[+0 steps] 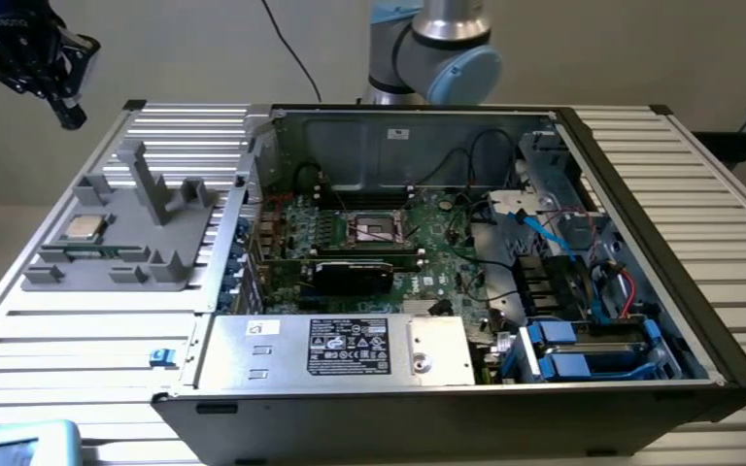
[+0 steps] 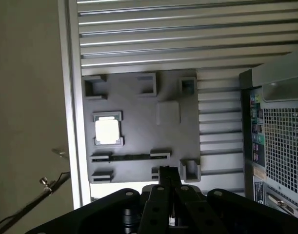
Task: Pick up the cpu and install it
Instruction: 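Reach for the cpu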
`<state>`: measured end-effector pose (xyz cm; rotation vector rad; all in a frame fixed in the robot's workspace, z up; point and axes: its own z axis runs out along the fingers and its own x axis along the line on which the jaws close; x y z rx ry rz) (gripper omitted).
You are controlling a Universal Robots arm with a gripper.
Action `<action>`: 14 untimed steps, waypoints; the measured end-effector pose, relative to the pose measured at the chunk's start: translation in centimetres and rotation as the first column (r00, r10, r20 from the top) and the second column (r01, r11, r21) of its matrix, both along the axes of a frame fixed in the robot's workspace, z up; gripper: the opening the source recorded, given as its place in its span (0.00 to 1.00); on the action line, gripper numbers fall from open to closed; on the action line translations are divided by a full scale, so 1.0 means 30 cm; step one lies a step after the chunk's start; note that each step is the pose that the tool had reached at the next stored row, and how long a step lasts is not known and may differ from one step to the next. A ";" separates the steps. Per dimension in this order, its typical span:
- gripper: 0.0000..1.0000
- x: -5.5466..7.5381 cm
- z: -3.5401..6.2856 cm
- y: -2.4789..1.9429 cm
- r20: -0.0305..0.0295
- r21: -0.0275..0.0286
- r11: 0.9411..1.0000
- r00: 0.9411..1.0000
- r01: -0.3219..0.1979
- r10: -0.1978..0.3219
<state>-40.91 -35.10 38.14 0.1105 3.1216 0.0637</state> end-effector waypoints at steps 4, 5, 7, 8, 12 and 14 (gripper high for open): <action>0.11 -0.060 -0.011 0.021 0.000 0.000 1.000 1.000 0.000 0.000; 0.11 -0.075 -0.014 0.026 0.000 0.000 1.000 1.000 0.000 0.000; 0.11 -0.105 -0.018 0.036 0.000 0.000 1.000 1.000 0.000 0.000; 0.11 -0.121 -0.020 0.041 0.000 0.000 1.000 1.000 0.000 0.000; 0.11 -0.181 -0.023 0.061 0.000 -0.001 1.000 1.000 0.000 0.000; 0.11 -0.206 -0.025 0.069 0.000 -0.003 1.000 1.000 -0.001 0.001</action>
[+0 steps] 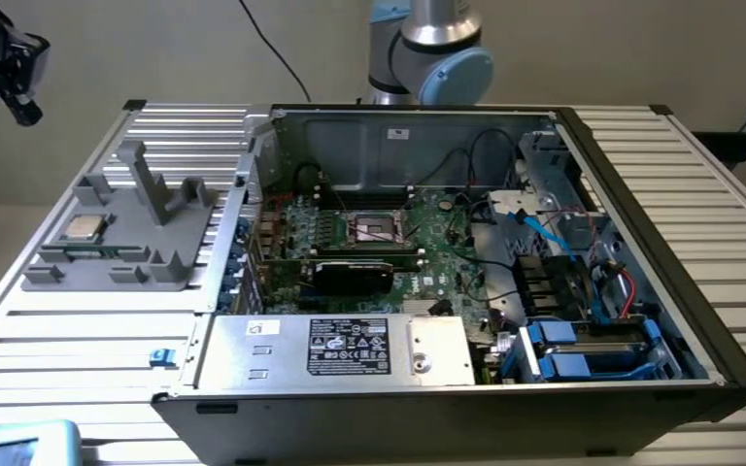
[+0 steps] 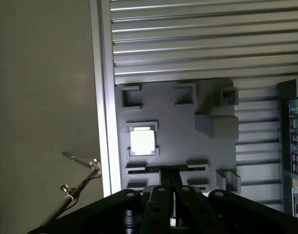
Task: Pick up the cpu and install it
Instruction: 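Reach for the cpu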
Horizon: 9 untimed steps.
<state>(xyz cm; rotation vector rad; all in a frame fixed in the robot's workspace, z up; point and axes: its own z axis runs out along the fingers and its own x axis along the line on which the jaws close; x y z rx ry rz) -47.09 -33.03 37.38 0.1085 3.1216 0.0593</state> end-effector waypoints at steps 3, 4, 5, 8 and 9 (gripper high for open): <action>0.11 -0.020 -0.002 0.019 -0.002 -0.012 1.000 1.000 -0.001 0.001; 0.11 -0.024 -0.003 0.026 -0.003 -0.017 1.000 1.000 -0.001 0.001; 0.11 -0.028 -0.004 0.034 -0.004 -0.022 1.000 1.000 -0.002 0.002; 0.11 -0.035 -0.011 0.061 -0.004 -0.033 0.999 1.000 -0.003 0.002; 0.11 -0.036 -0.014 0.067 -0.004 -0.034 0.999 1.000 -0.003 0.003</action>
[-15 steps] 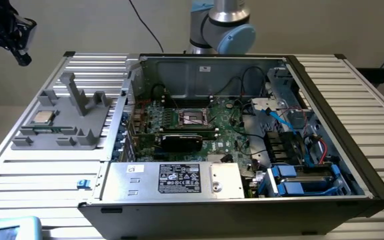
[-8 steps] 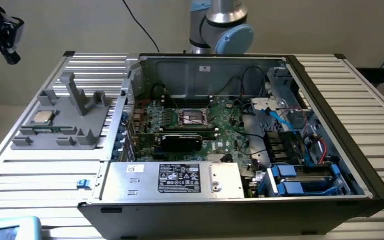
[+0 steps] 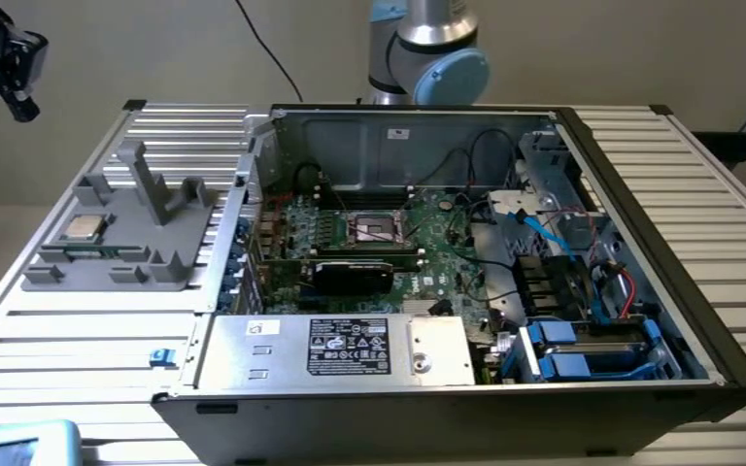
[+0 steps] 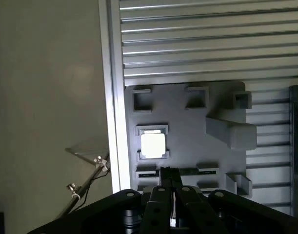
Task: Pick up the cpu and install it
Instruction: 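Reach for the cpu, then pick up the cpu and move it towards the insertion slot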
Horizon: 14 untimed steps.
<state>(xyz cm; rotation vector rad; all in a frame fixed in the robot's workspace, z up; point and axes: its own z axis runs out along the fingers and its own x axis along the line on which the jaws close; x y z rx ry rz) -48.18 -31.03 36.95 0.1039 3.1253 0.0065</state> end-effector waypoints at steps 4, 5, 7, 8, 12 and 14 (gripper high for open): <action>0.11 -0.001 -0.001 0.001 -0.001 0.000 1.000 1.000 0.000 0.000; 0.11 0.000 -0.001 0.001 0.000 0.000 1.000 1.000 0.000 0.000; 0.11 -0.001 -0.001 0.002 -0.001 0.000 1.000 1.000 0.000 0.000; 0.11 0.000 -0.001 0.002 -0.001 0.000 1.000 1.000 0.000 0.000; 0.11 -0.001 -0.001 0.002 0.000 0.000 1.000 1.000 0.000 0.000; 0.11 0.000 -0.001 0.002 -0.001 0.000 1.000 1.000 0.000 0.000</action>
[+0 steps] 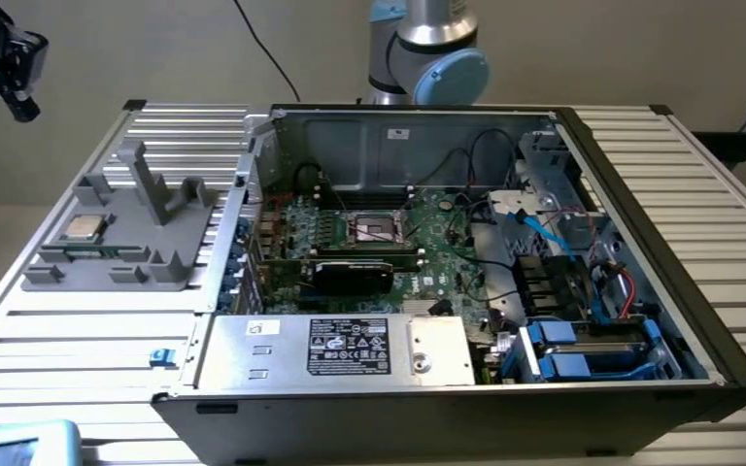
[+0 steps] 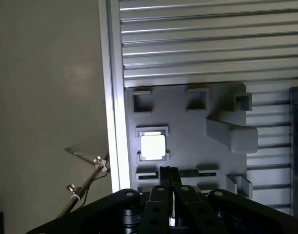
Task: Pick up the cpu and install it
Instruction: 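Pick up the cpu and move it towards the insertion slot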
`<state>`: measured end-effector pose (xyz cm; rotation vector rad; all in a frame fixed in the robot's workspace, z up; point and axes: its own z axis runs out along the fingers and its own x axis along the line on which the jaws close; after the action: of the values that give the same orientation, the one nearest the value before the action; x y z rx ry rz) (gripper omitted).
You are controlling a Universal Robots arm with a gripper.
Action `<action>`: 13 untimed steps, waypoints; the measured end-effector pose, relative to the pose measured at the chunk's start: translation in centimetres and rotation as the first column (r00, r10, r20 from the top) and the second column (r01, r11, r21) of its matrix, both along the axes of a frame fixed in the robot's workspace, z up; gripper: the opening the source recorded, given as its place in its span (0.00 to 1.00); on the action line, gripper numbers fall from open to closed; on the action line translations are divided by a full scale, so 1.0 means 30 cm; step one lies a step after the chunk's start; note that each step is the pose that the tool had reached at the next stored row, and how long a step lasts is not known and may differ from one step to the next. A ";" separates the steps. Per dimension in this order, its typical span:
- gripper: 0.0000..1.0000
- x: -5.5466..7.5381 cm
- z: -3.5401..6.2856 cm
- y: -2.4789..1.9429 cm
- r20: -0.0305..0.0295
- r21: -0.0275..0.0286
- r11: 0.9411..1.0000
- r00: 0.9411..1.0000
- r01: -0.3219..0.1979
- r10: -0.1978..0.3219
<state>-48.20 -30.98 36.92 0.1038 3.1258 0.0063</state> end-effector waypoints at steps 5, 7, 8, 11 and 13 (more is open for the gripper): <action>0.25 0.000 0.000 0.000 0.000 0.000 1.000 1.000 0.000 0.000; 0.31 0.000 0.000 0.000 0.000 0.000 1.000 1.000 0.000 0.000; 0.31 0.000 0.000 0.000 0.000 0.000 1.000 1.000 0.000 0.000; 0.48 0.000 0.000 0.000 0.000 0.000 1.000 1.000 0.000 0.000; 0.54 0.000 -0.001 0.000 0.000 0.000 1.000 1.000 0.000 0.000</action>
<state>-48.19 -30.98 36.90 0.1038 3.1259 0.0063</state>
